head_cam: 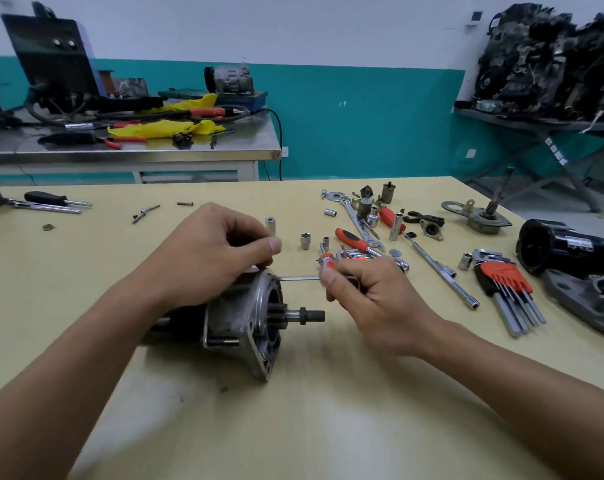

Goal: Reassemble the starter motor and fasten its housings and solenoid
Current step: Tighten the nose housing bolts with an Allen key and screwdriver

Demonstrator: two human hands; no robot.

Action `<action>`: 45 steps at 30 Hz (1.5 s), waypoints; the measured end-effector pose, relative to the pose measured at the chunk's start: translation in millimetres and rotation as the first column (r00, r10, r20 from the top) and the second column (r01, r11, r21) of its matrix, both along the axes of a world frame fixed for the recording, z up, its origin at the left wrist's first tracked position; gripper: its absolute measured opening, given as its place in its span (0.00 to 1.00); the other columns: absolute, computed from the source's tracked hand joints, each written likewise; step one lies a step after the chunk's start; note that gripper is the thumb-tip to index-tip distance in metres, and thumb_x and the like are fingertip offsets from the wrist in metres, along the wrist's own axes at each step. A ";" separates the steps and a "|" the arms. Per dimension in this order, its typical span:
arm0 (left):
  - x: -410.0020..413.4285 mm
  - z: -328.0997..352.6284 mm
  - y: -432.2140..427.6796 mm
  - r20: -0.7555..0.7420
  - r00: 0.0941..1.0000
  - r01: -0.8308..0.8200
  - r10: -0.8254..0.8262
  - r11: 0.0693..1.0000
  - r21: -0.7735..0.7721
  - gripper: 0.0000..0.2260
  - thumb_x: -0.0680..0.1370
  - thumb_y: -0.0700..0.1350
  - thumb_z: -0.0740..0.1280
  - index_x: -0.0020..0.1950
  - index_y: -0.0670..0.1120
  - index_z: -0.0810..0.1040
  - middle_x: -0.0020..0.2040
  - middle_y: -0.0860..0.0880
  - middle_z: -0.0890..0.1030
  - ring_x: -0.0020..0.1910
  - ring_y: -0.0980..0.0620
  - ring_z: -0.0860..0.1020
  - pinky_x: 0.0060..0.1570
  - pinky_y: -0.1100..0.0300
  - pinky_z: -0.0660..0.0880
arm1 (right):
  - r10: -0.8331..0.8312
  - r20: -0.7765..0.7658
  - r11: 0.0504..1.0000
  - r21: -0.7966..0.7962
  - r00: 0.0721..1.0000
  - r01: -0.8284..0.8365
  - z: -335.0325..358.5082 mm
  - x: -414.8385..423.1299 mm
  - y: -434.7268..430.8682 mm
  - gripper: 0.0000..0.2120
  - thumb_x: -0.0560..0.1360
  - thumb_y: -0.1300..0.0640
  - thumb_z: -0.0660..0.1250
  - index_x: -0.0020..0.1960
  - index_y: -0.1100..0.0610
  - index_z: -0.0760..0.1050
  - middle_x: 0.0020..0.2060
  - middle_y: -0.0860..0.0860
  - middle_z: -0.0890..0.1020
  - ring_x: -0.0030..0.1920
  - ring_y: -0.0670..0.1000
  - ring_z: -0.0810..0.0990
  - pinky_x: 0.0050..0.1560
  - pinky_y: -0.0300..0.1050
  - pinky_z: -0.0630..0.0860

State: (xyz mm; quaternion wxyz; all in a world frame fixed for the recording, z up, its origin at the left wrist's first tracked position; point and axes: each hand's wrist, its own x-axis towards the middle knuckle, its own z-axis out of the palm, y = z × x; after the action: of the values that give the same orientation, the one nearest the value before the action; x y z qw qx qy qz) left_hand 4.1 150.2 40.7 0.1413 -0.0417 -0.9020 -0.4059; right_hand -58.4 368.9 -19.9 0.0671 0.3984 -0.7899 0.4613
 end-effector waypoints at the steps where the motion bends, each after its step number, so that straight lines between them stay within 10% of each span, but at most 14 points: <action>1: 0.0 3.5 -9.6 0.031 0.999 -0.016 0.016 1.000 -0.025 0.07 0.77 0.51 0.70 0.42 0.52 0.86 0.37 0.56 0.86 0.38 0.58 0.83 0.40 0.63 0.79 | 0.000 0.013 1.000 -0.011 1.000 0.000 -1.2 -0.4 -1.3 0.20 0.80 0.48 0.61 0.35 0.61 0.75 0.24 0.43 0.66 0.27 0.44 0.64 0.30 0.43 0.63; 8: 2.7 13.1 -62.4 0.359 0.928 0.139 -0.103 0.987 -0.075 0.05 0.72 0.49 0.73 0.46 0.55 0.88 0.43 0.50 0.87 0.44 0.52 0.85 0.50 0.56 0.81 | 0.012 0.093 0.999 -0.045 0.996 -0.008 -7.6 3.6 -0.5 0.17 0.79 0.50 0.62 0.33 0.55 0.75 0.24 0.44 0.67 0.27 0.44 0.64 0.30 0.38 0.61; 15: 0.6 9.5 -70.6 0.353 0.924 0.133 -0.149 0.989 0.069 0.09 0.64 0.45 0.77 0.44 0.53 0.88 0.42 0.48 0.88 0.42 0.54 0.85 0.42 0.69 0.78 | -0.016 0.134 0.998 -0.061 0.991 0.024 -9.0 8.1 -0.6 0.17 0.78 0.47 0.62 0.34 0.54 0.75 0.24 0.45 0.66 0.27 0.43 0.63 0.29 0.37 0.60; 33: -6.0 -1.4 -74.8 0.374 0.897 0.179 -0.237 0.966 0.185 0.07 0.70 0.38 0.75 0.46 0.47 0.86 0.44 0.42 0.86 0.43 0.50 0.84 0.47 0.61 0.81 | 0.049 0.118 0.999 -0.017 0.992 -0.047 -3.4 2.7 6.2 0.17 0.79 0.48 0.60 0.34 0.51 0.75 0.24 0.45 0.66 0.26 0.44 0.63 0.30 0.39 0.60; 41: -16.8 -10.0 -95.0 0.097 0.968 -0.234 0.230 0.972 0.028 0.06 0.75 0.38 0.74 0.42 0.50 0.84 0.35 0.52 0.84 0.32 0.57 0.79 0.36 0.61 0.75 | 0.134 0.223 0.991 -0.033 0.965 -0.130 -2.5 -5.1 13.7 0.16 0.79 0.48 0.61 0.36 0.53 0.77 0.24 0.47 0.66 0.27 0.46 0.62 0.30 0.39 0.61; 45: -18.6 -25.4 -104.5 0.289 0.932 -0.204 0.219 0.975 -0.082 0.03 0.75 0.49 0.75 0.44 0.51 0.85 0.40 0.51 0.86 0.43 0.49 0.83 0.42 0.53 0.80 | 0.162 0.295 0.987 -0.052 0.942 -0.154 -1.4 -8.5 14.8 0.18 0.79 0.48 0.61 0.35 0.57 0.77 0.24 0.48 0.66 0.27 0.46 0.63 0.29 0.36 0.61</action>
State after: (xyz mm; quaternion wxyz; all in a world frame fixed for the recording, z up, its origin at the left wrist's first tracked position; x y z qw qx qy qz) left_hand -14.5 45.7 15.3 0.0465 0.1134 -0.9222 -0.3669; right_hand -66.9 383.8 -21.3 -0.0845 0.3853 -0.7499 0.5310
